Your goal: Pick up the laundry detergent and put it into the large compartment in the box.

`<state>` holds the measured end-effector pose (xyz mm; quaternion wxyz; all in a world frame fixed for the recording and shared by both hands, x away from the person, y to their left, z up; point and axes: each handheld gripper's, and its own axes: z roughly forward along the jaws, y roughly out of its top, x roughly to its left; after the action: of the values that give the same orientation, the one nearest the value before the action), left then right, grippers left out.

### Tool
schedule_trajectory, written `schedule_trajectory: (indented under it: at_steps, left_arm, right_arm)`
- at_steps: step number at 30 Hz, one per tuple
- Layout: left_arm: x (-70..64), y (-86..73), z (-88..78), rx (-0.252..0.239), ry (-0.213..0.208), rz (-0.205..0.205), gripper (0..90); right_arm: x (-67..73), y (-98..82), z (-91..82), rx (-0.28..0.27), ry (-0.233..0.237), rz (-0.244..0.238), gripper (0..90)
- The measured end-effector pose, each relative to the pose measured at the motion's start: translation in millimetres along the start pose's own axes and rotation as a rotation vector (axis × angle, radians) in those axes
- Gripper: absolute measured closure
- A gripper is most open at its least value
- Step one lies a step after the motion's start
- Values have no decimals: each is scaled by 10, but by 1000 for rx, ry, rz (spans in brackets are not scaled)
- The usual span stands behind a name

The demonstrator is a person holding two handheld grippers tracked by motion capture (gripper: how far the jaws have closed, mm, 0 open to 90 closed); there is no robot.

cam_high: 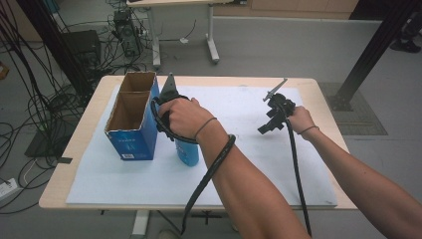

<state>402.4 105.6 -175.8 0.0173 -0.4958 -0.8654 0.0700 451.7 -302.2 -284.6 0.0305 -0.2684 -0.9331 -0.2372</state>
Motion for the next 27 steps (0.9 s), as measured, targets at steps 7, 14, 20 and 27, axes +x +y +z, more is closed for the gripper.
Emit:
schedule_trajectory:
  at_steps: [7,14,20,27]
  left_arm:
    - [-34,-6,-41,-14,12,-1,292]
    - [-31,-5,-21,-15,4,-5,347]
    - [-55,11,-23,-7,12,-1,359]
    - [-71,21,-22,-3,19,0,360]
  right_arm:
    - [-17,-17,-1,4,3,6,34]
    - [-15,-17,2,0,3,2,33]
    - [-15,-27,4,-4,3,2,33]
    - [-2,-19,-4,-3,-2,-5,34]
